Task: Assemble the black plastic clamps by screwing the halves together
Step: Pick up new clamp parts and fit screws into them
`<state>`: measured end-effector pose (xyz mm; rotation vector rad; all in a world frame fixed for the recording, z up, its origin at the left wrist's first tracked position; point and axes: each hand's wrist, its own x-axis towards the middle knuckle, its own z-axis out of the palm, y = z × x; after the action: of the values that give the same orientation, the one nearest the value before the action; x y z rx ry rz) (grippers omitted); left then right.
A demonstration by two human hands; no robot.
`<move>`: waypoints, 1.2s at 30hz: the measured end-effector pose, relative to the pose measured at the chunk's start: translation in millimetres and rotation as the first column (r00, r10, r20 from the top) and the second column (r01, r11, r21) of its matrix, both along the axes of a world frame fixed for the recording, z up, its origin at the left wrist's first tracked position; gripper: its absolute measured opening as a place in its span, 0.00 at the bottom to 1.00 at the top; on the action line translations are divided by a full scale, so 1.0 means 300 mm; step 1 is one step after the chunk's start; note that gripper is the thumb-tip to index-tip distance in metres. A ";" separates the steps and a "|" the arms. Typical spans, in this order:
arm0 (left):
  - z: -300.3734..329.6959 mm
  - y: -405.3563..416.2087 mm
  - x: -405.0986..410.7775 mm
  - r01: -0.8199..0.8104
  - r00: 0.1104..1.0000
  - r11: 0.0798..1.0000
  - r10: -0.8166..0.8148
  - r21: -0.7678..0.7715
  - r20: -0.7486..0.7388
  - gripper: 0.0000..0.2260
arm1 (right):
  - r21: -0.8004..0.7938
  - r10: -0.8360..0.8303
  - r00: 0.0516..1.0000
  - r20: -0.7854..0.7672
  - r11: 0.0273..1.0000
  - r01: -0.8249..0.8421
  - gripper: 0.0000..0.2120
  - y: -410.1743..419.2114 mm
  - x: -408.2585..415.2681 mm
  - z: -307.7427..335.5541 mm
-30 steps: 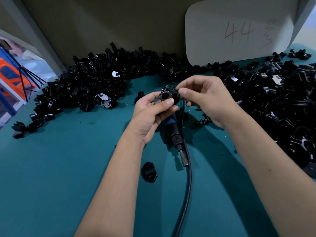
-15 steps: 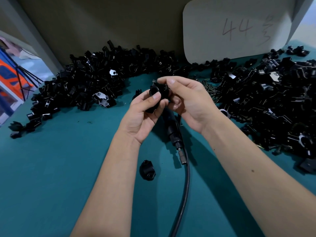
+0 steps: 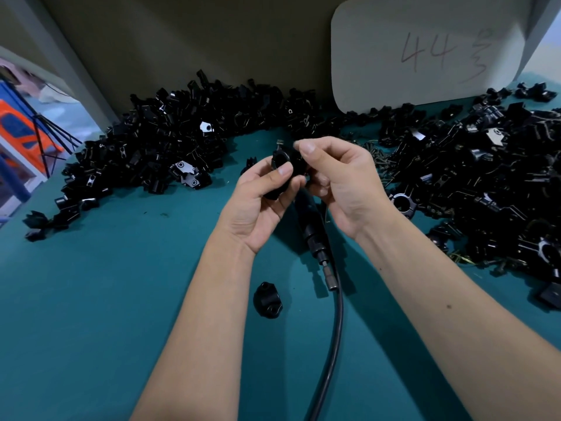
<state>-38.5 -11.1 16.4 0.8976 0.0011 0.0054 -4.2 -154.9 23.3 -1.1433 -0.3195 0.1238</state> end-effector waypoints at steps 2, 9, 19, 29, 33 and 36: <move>-0.002 -0.005 -0.001 0.012 1.000 1.000 -0.012 0.026 0.003 0.10 | 0.009 -0.028 1.000 -0.002 1.000 0.028 0.10 0.002 0.003 -0.003; 0.008 -0.011 0.003 0.011 1.000 1.000 -0.011 -0.009 -0.002 0.09 | 0.022 -0.008 1.000 0.000 1.000 0.008 0.08 -0.004 0.003 -0.004; 0.009 -0.023 0.011 0.014 1.000 1.000 -0.014 -0.013 0.004 0.15 | -0.016 -0.093 0.995 0.023 0.995 0.093 0.07 0.000 -0.003 0.007; 0.006 -0.009 0.018 0.005 1.000 0.999 -0.005 0.031 0.022 0.15 | -0.013 -0.101 0.995 -0.002 0.995 0.101 0.09 0.009 -0.003 0.001; 0.003 -0.021 0.018 0.014 1.000 0.999 -0.015 0.036 0.025 0.14 | 0.016 -0.093 0.996 -0.008 0.996 0.093 0.06 0.007 0.001 -0.008; -0.003 -0.019 0.023 0.015 0.999 0.999 -0.016 0.035 0.029 0.11 | 0.018 -0.085 0.996 0.004 0.996 0.085 0.06 0.001 -0.001 -0.002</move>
<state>-31.6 -16.8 15.7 0.9327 -0.0333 0.0044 -4.4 -154.7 22.8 -1.1384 -0.2751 0.0433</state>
